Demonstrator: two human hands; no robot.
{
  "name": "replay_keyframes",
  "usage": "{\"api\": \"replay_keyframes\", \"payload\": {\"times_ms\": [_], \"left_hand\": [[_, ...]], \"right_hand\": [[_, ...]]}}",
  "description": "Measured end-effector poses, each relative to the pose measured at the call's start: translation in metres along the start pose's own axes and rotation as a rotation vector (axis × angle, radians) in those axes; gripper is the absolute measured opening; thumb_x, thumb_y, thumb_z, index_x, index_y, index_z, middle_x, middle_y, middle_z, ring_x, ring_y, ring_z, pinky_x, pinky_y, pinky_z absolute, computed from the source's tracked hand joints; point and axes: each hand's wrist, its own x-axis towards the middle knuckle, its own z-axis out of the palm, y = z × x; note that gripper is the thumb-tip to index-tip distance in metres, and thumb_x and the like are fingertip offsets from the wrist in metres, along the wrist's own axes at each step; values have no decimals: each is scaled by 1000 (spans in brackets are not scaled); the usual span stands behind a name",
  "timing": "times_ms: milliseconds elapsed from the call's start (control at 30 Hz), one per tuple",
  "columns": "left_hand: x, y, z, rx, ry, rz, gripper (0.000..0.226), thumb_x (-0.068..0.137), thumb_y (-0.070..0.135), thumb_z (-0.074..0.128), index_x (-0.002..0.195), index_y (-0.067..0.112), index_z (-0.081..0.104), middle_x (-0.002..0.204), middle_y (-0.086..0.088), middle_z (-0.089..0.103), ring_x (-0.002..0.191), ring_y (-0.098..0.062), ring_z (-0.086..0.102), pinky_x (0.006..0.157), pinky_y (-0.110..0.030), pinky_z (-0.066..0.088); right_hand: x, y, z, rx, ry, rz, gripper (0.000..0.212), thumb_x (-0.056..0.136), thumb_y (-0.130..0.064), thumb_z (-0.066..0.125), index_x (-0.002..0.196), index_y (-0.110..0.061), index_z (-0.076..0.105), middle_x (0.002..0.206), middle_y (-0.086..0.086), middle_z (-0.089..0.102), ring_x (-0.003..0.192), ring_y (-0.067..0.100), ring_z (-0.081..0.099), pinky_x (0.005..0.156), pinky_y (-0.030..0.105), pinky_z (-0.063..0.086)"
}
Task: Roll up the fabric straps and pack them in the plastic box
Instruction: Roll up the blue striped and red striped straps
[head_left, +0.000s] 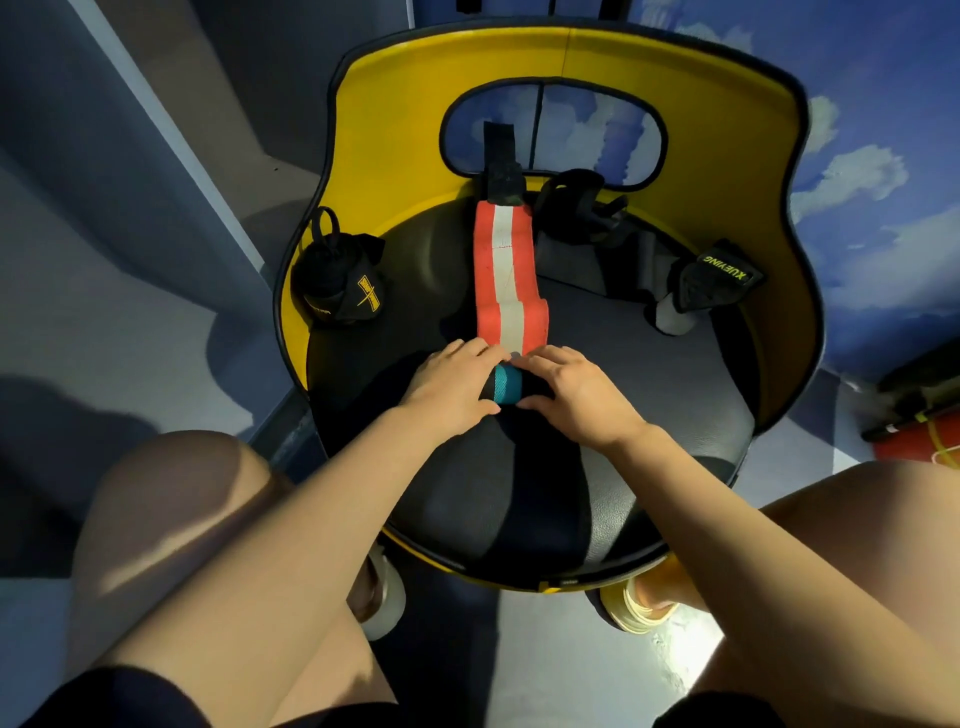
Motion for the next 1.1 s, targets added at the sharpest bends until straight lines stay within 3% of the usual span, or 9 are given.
{"api": "replay_keyframes", "payload": {"times_ms": [300,533,633,700,800,933,967,1033,1100], "left_hand": [[-26,11,7,-25,-21,28,49,84,34,66,128,23,46,129,4,50,120,-18,45,95,-34,39],[-44,17,11,-32,-92,58,51,80,38,69,125,24,49,127,6,50,119,-17,44,95,-33,36],[-46,17,10,-52,-91,67,49,79,36,70,123,23,51,124,6,50,117,-16,43,93,-32,36],[-45,18,7,-58,-100,60,49,79,35,71,122,21,52,123,5,49,116,-16,44,93,-32,36],[-40,18,5,-43,-122,62,50,79,36,71,123,21,52,124,6,50,118,-16,44,98,-33,34],[-34,16,4,-51,-168,57,52,78,36,72,124,20,53,126,5,52,119,-18,47,99,-35,34],[-32,16,3,-60,-175,56,53,77,35,73,123,19,53,126,4,52,118,-19,48,99,-35,34],[-29,15,2,-87,-196,46,53,76,35,74,123,19,53,127,4,53,117,-20,50,98,-36,38],[-27,13,2,-117,-223,30,54,75,35,75,122,20,54,127,3,53,116,-21,51,96,-38,43]], "right_hand": [[-27,-8,-3,59,-82,7,58,80,-23,72,134,-16,51,130,3,56,121,22,51,105,34,40],[-44,-16,-14,154,-227,63,48,79,-26,73,124,-16,60,124,1,60,115,14,54,98,18,37],[-41,-15,-25,453,62,406,33,81,-42,69,103,-18,71,99,-2,68,93,9,61,76,17,44],[-28,-10,-25,573,260,640,37,83,-48,64,97,-15,71,91,0,67,86,13,61,68,21,46],[0,-5,-18,769,121,812,46,82,-50,64,90,-5,68,84,6,66,77,18,62,71,29,55],[28,-3,-14,1073,136,848,19,79,-15,73,89,2,69,81,10,64,71,18,58,60,24,48],[32,-1,-12,1088,168,843,9,78,-10,73,81,-3,69,81,10,65,73,19,59,64,26,51],[37,3,-6,1048,209,850,12,77,-8,74,71,-12,65,83,10,67,78,21,63,76,33,56],[39,4,1,939,242,857,9,78,-12,75,77,-12,65,90,10,68,82,21,63,80,33,55]]}}
